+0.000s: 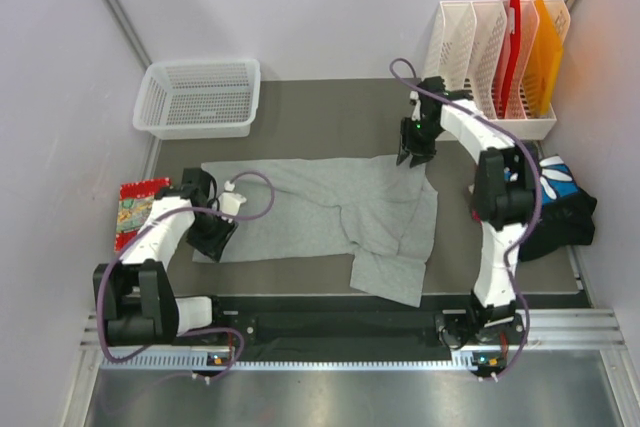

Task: Fold and stack the t-shirts
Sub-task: Fold the tshirt

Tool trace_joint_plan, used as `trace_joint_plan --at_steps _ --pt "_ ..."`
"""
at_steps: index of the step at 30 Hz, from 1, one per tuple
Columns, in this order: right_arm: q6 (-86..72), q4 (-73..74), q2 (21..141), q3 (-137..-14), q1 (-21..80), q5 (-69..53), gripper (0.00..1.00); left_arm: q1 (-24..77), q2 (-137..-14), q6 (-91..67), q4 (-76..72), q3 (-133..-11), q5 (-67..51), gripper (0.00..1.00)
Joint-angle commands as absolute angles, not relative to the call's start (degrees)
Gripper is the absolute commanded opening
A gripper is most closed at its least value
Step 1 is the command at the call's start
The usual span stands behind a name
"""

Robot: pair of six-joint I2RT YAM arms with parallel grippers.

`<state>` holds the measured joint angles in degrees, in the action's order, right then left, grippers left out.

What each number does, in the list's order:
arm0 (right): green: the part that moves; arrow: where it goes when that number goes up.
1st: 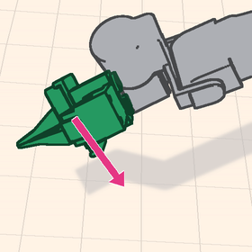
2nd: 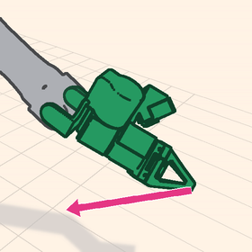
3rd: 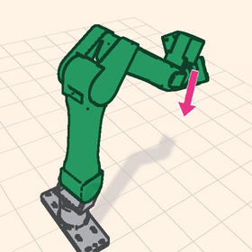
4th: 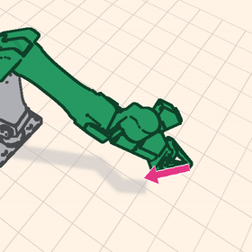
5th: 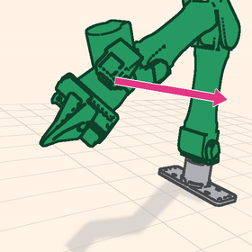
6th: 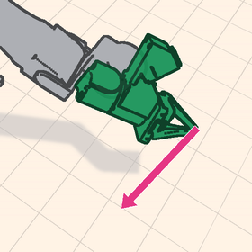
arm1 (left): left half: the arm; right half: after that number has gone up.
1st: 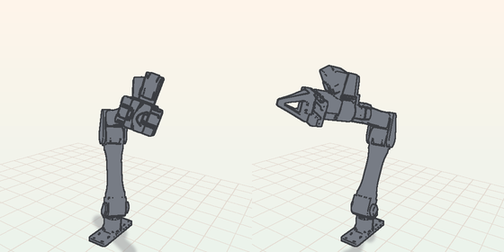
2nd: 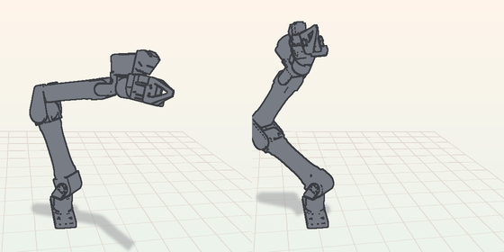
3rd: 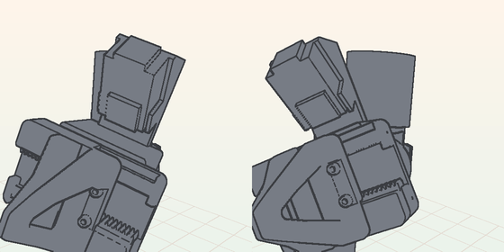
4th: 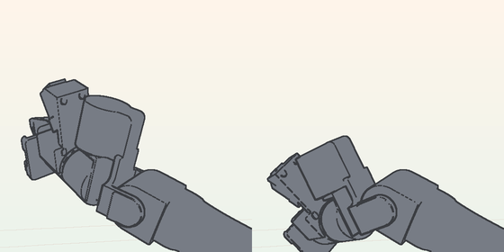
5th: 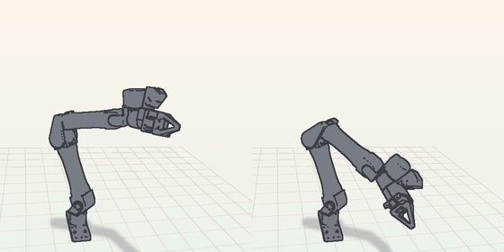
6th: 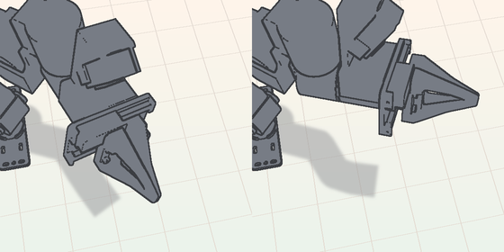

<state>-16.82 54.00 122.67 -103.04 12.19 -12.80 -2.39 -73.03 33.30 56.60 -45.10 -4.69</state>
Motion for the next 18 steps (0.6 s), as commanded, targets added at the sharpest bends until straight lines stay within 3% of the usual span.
trace_joint_plan --at_steps 1,8,18 --pt "-15.6 53.2 103.8 -92.3 13.9 -11.3 0.42 -2.7 -70.1 31.8 57.0 -43.1 -4.8 0.45" --pt "-18.2 55.8 87.2 -67.8 16.3 -12.7 0.43 -2.8 -73.2 33.3 55.6 -43.2 -1.0 0.46" --pt "-19.2 60.9 77.7 -55.3 20.4 -16.9 0.45 -3.5 -81.6 35.5 48.0 -43.6 3.4 0.48"
